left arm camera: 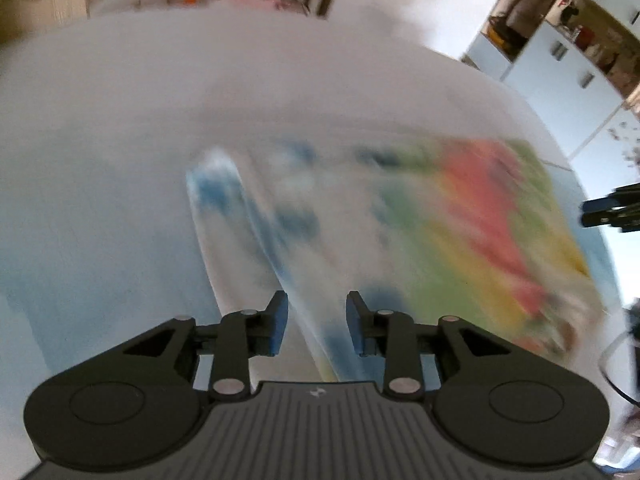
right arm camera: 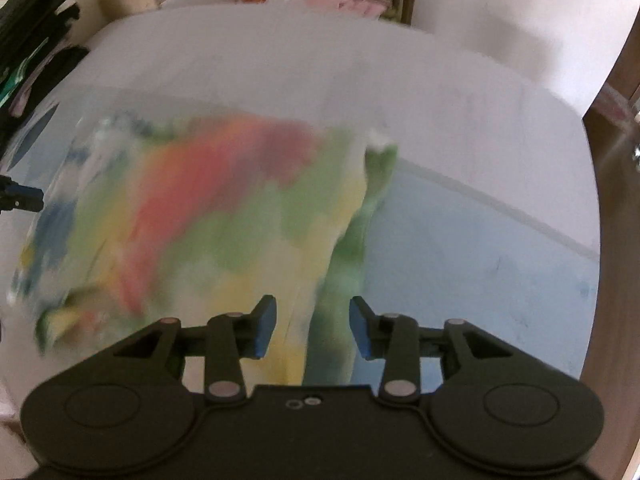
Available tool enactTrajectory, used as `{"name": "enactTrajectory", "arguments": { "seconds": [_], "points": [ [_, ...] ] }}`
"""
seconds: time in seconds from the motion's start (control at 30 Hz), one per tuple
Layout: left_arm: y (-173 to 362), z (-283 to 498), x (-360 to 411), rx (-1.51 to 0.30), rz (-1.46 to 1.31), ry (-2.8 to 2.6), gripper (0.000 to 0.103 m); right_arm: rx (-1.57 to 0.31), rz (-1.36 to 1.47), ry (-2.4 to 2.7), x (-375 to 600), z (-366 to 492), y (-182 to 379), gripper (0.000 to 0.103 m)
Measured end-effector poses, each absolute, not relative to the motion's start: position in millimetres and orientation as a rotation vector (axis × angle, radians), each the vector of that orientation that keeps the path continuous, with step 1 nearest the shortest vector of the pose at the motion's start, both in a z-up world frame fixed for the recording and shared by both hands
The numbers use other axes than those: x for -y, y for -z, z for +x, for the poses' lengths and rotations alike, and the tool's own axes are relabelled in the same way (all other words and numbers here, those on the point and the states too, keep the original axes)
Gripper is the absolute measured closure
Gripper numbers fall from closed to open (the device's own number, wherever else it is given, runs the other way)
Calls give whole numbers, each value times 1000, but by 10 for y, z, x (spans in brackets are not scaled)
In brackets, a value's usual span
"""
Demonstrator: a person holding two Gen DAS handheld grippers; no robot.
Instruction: Fold clothes
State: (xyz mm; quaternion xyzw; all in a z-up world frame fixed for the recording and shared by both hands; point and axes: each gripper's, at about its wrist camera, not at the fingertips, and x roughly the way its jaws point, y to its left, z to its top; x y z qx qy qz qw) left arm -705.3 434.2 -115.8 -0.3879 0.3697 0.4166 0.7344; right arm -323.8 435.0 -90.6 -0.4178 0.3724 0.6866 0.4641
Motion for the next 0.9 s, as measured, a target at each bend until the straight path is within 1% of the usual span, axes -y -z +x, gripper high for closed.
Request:
{"name": "enactTrajectory", "arguments": {
  "seconds": [0.17, 0.3, 0.4, 0.57, 0.67, 0.77, 0.9],
  "points": [
    [1277, -7033, -3860, -830, -971, -858, 73, -965, -1058, -1700, -4060, -3193, 990, 0],
    [1406, -6986, -3651, -828, -1025, -872, 73, -1010, -1069, -1676, -3956, -3144, 1135, 0],
    [1403, -6982, -3585, -817, -1018, -896, 73, -1065, -1050, -1689, -3918, -3143, 1209, 0],
    [1353, -6874, -3459, -879, -881, -898, 73, -962, -1113, -1710, -3877, -3244, 1191, 0],
    [1332, -6771, -3375, -932, -771, -895, 73, -918, -1115, -1687, -3893, -3064, 1142, 0],
    [1326, -6728, -3343, -956, -720, -894, 73, -943, -1100, -1681, -3927, -2997, 1207, 0],
    [1225, -6694, -3311, -985, -680, -882, 73, -820, -1181, -1686, -3877, -3104, 1072, 0]
  ]
}}
